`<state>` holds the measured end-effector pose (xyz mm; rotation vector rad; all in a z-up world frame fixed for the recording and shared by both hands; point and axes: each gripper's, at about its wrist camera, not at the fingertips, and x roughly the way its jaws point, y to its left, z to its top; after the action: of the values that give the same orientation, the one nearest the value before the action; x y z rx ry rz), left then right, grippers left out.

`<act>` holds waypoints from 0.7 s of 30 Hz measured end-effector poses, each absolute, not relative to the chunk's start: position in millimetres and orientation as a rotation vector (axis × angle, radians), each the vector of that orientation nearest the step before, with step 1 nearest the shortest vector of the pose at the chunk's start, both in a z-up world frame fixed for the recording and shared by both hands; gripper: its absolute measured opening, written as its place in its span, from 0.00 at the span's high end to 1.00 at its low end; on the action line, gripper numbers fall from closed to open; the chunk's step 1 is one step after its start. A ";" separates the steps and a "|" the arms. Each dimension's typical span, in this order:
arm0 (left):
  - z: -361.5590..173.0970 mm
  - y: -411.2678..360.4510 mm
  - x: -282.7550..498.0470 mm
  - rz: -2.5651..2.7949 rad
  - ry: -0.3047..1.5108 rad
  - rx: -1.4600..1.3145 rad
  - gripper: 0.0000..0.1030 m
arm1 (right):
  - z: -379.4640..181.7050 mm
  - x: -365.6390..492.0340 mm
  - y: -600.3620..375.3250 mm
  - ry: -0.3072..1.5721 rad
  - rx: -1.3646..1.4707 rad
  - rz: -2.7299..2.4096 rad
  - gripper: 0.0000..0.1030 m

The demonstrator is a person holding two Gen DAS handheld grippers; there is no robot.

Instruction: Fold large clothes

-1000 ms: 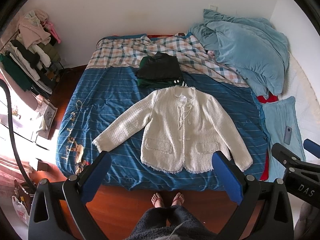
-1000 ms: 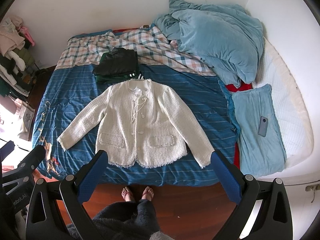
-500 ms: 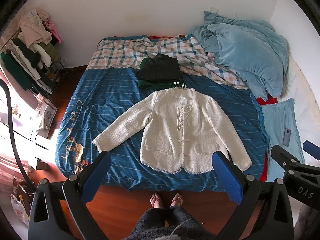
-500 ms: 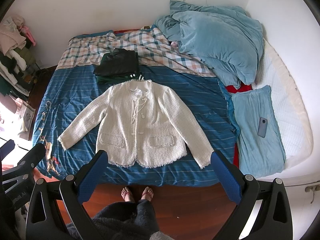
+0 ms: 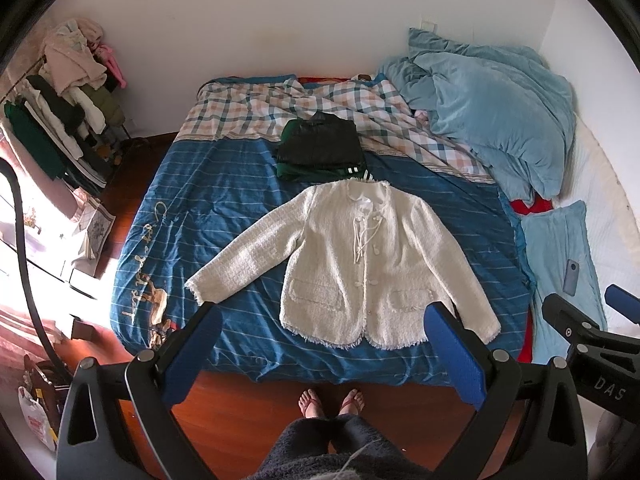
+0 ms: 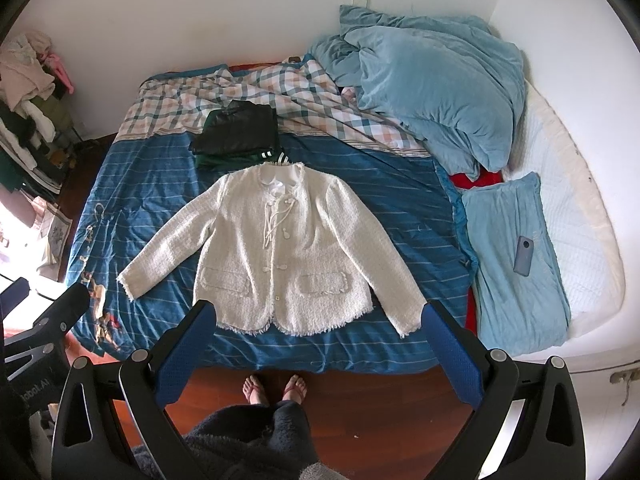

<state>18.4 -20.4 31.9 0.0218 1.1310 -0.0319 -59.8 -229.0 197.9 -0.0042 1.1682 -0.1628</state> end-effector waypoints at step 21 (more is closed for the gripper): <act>37.0 -22.1 18.3 -0.037 1.119 0.025 0.00 | 202.0 -70.8 -221.1 1.163 -0.006 -0.162 0.00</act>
<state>18.3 -22.1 37.0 0.0247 1.1193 -0.0365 -70.8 -221.1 202.0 -0.0064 1.1628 -0.1622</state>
